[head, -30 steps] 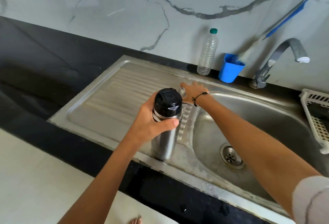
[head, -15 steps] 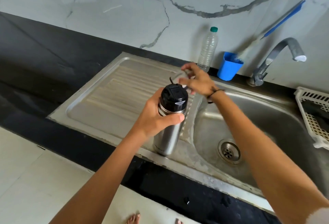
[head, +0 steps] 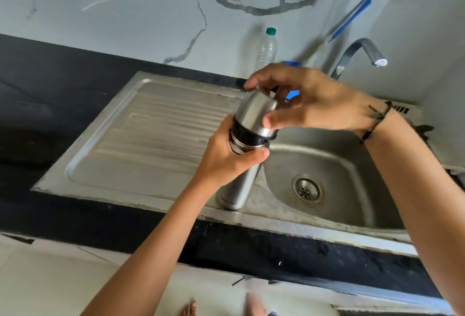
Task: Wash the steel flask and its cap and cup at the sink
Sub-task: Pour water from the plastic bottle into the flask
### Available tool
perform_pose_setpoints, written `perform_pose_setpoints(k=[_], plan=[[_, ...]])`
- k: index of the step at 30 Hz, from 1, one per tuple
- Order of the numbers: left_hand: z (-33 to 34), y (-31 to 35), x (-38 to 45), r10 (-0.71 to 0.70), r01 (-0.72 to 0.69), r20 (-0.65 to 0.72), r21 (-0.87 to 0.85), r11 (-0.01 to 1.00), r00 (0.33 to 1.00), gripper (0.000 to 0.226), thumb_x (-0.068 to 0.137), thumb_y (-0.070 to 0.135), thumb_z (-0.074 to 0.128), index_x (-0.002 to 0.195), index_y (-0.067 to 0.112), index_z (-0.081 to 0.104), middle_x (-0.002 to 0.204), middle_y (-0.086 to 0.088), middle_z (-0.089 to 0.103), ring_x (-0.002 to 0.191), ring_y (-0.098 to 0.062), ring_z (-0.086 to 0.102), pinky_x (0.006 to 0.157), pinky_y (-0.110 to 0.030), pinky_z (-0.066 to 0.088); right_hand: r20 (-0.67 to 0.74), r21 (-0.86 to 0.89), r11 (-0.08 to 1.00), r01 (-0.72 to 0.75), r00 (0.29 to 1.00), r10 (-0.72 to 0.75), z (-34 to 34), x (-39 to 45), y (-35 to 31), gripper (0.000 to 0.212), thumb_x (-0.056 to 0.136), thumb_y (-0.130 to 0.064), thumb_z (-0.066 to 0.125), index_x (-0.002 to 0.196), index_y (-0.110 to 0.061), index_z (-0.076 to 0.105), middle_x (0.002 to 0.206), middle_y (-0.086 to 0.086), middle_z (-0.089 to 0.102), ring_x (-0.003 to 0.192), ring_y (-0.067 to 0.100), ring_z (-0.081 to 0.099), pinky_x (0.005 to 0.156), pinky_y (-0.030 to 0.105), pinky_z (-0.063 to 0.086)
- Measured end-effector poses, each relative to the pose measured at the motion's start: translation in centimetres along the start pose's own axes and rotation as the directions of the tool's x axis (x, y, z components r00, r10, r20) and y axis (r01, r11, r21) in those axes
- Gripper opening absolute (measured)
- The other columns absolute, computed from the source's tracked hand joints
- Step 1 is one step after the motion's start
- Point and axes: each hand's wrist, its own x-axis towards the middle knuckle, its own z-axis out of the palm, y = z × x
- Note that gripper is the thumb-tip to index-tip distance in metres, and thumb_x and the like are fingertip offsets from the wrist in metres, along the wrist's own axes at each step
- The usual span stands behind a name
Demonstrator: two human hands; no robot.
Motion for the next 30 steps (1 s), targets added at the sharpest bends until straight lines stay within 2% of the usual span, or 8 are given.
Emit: perform_pose_setpoints(k=[7,12,18,21,23,25,27,30], plan=[[-0.3,-0.2,0.0,0.012,-0.009,0.065,-0.032,0.999,0.998,0.072,0.058,0.04,0.077,0.119,0.013,0.051,0.103,-0.002,0.068,0.096,-0.018,0.067,0.084,-0.049,0.054,0.101,-0.389,0.92,0.055,0.995,-0.017,1.9,0.0,-2.6,0.058,0.08,-0.015,0.071,0.132,-0.028,0.049,0.12,-0.006,0.054,0.09,-0.006,0.048,0.08,0.008,0.04],[-0.6,-0.7,-0.1,0.09,-0.084,0.118,-0.058,0.995,0.989,0.095,0.058,0.05,0.082,0.128,0.025,0.022,0.115,-0.003,0.06,0.101,-0.015,0.065,0.086,-0.042,0.055,0.042,-0.528,0.849,-0.028,0.997,0.059,2.9,-0.1,-3.6,0.056,0.078,-0.027,0.072,0.13,-0.032,0.051,0.115,-0.006,0.056,0.103,0.011,0.052,0.084,0.028,0.044],[-0.4,-1.1,-0.4,0.151,-0.145,0.089,-0.07,0.987,0.985,0.092,0.056,0.052,0.082,0.122,0.022,0.025,0.1,0.005,0.064,0.091,-0.009,0.068,0.078,-0.029,0.056,-0.347,-0.787,0.471,-0.398,0.917,0.195,6.8,0.4,-4.8,0.068,0.075,-0.08,0.027,0.073,-0.013,0.036,0.065,0.0,0.036,0.062,0.026,0.048,0.045,0.029,0.022],[-0.4,-0.9,-0.5,0.142,-0.139,0.094,-0.033,0.99,0.985,0.077,0.058,0.048,0.075,0.116,0.027,0.028,0.101,0.009,0.056,0.089,0.002,0.062,0.072,-0.015,0.051,-0.477,-0.725,0.455,-0.517,0.853,0.209,6.6,0.1,-5.7,0.07,0.076,-0.079,0.016,0.058,-0.014,0.034,0.054,-0.001,0.033,0.054,0.022,0.039,0.045,0.026,0.017],[-0.4,-0.9,-0.4,0.128,-0.123,0.097,-0.05,0.991,0.987,0.069,0.059,0.046,0.074,0.111,0.031,0.03,0.102,0.009,0.056,0.087,0.003,0.062,0.071,-0.013,0.049,-0.455,-0.683,0.54,-0.492,0.865,0.213,5.2,-0.4,-5.5,0.068,0.079,-0.076,0.023,0.083,-0.016,0.056,0.069,0.001,0.054,0.065,0.023,0.052,0.05,0.028,0.032],[-0.7,-0.9,-0.2,0.138,-0.132,0.12,-0.058,0.99,0.983,0.07,0.06,0.043,0.075,0.112,0.031,0.03,0.104,0.005,0.058,0.088,-0.001,0.063,0.073,-0.015,0.05,-0.21,-0.625,0.72,-0.301,0.953,0.216,4.1,-0.6,-5.6,0.054,0.086,-0.058,0.048,0.133,-0.033,0.043,0.118,0.0,0.059,0.104,0.022,0.056,0.077,0.035,0.049],[-0.9,-0.9,-0.2,0.173,-0.166,0.159,-0.053,0.985,0.972,0.073,0.062,0.038,0.076,0.116,0.029,0.027,0.109,0.008,0.056,0.094,0.001,0.063,0.077,-0.015,0.05,0.071,-0.595,0.794,-0.123,0.976,0.204,4.1,-0.6,-5.8,0.063,0.088,-0.028,0.06,0.142,-0.043,0.03,0.148,-0.002,0.034,0.129,0.02,0.041,0.102,0.038,0.041],[-1.0,-1.2,0.0,0.203,-0.201,0.192,-0.03,0.979,0.96,0.077,0.064,0.034,0.078,0.118,0.03,0.023,0.111,0.016,0.053,0.099,0.0,0.062,0.081,-0.017,0.05,0.056,-0.73,0.676,-0.096,0.978,0.199,5.0,-0.2,-5.1,0.057,0.089,-0.018,0.056,0.136,-0.045,0.039,0.146,0.0,0.036,0.124,0.023,0.045,0.102,0.034,0.038]])
